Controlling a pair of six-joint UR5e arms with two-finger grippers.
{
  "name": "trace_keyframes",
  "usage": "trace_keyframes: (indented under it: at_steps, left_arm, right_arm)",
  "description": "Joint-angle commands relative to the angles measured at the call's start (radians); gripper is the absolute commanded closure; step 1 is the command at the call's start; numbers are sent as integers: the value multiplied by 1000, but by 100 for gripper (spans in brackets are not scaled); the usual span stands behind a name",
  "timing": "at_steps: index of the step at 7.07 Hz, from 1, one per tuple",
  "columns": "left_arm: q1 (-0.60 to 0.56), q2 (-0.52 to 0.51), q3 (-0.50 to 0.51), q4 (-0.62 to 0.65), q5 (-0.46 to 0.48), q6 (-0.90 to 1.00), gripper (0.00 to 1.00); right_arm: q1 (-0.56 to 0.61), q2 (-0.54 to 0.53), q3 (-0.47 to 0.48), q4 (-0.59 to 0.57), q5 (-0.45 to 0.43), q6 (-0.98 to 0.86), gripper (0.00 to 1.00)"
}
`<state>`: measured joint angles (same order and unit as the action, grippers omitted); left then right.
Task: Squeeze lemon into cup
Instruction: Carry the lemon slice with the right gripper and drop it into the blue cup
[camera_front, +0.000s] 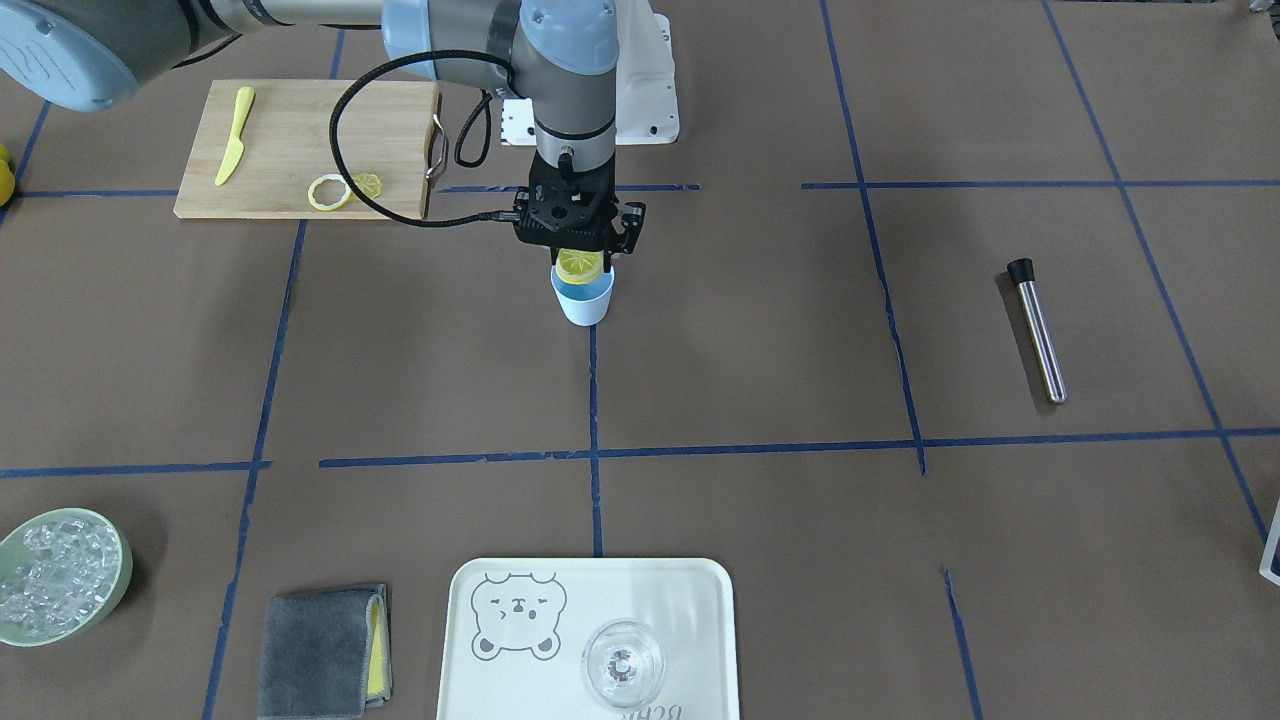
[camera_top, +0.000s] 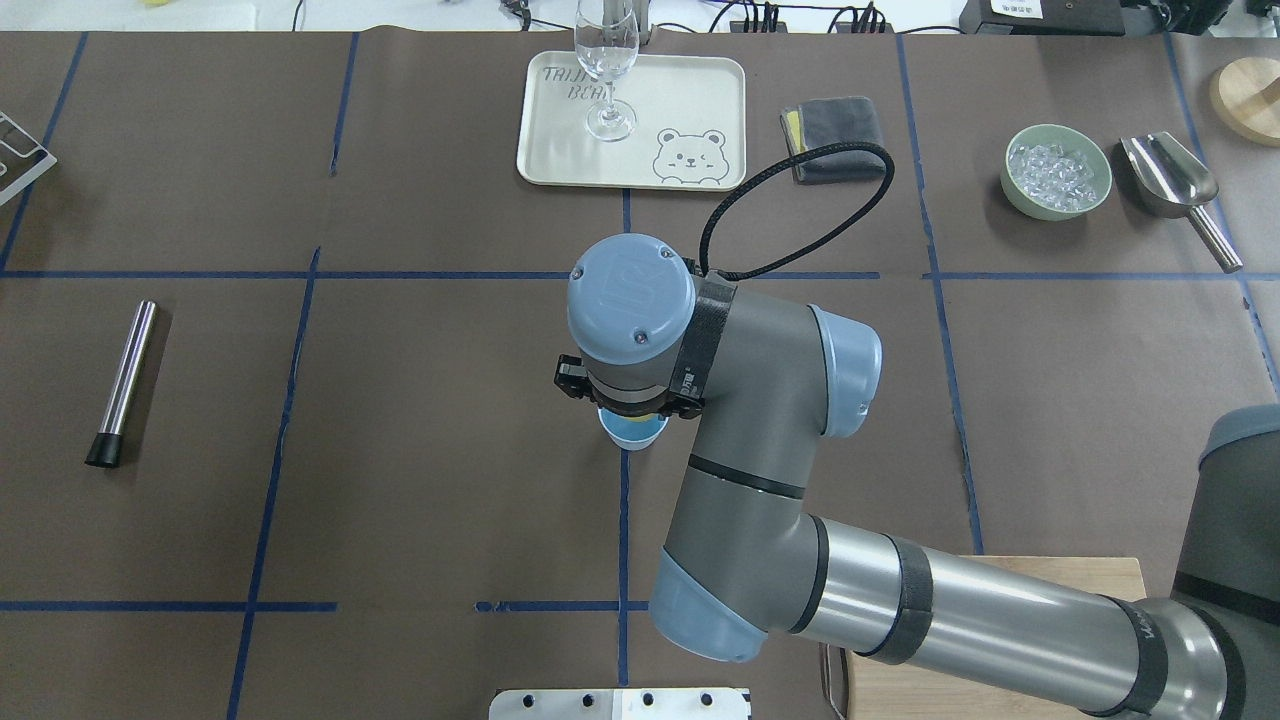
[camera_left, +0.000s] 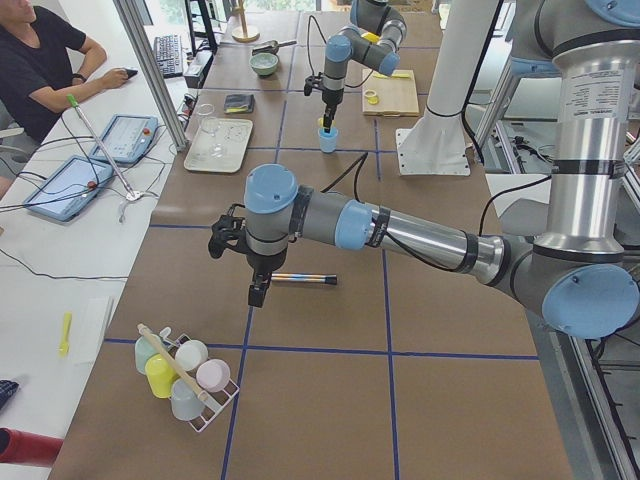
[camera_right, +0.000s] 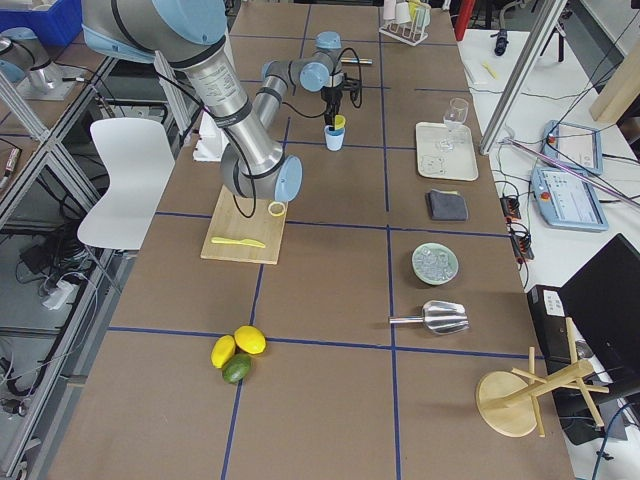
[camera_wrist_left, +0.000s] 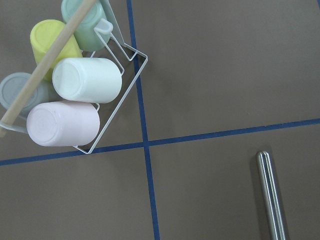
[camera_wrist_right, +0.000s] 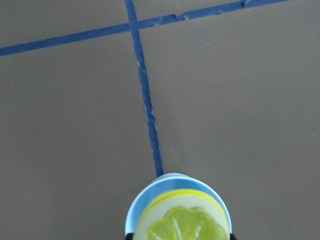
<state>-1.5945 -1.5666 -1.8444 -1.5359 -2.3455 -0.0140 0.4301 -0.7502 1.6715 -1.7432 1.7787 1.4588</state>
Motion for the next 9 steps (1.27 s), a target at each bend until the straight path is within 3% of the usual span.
trace_keyframes:
  at_steps: [1, 2, 5, 7, 9]
  left_arm:
    - [-1, -1, 2, -1, 0, 0, 0]
    - [1, -1, 8, -3, 0, 0, 0]
    - [2, -13, 11, -15, 0, -14, 0]
    - [78, -26, -15, -10, 2, -145, 0]
    - [140, -32, -41, 19, 2, -229, 0]
  right_arm:
    - [-1, 2, 4, 1, 5, 0, 10]
    - [-1, 2, 5, -1, 4, 0, 0]
    - [42, -55, 58, -5, -9, -12, 0]
    - [131, -211, 233, -74, 10, -290, 0]
    - [305, -265, 237, -107, 161, -521, 0]
